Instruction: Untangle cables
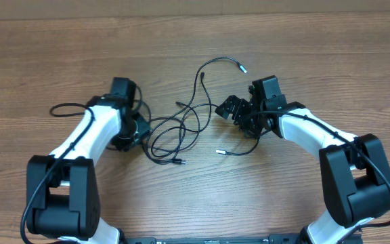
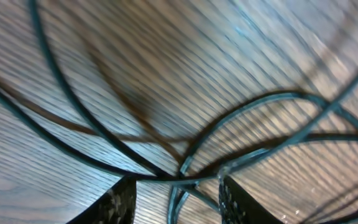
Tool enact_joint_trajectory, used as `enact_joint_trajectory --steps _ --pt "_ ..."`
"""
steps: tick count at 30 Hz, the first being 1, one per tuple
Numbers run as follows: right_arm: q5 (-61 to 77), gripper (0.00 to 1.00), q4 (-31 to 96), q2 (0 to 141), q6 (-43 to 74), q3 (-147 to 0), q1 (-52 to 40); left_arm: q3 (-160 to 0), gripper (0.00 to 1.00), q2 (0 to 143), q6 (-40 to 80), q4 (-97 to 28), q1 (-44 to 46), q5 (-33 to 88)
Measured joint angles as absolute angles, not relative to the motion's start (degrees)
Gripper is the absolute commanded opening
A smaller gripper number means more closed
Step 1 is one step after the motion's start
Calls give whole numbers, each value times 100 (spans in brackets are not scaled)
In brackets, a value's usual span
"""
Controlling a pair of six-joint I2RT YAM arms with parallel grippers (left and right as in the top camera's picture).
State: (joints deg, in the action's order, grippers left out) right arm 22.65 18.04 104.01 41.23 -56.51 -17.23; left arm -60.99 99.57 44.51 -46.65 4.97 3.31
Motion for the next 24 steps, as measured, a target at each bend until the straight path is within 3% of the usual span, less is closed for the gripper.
enact_joint_trajectory --steps 24 --pt "2265 100 1806 10401 4112 -5651 -1723 -5454 41 9889 5207 -3763 283 451"
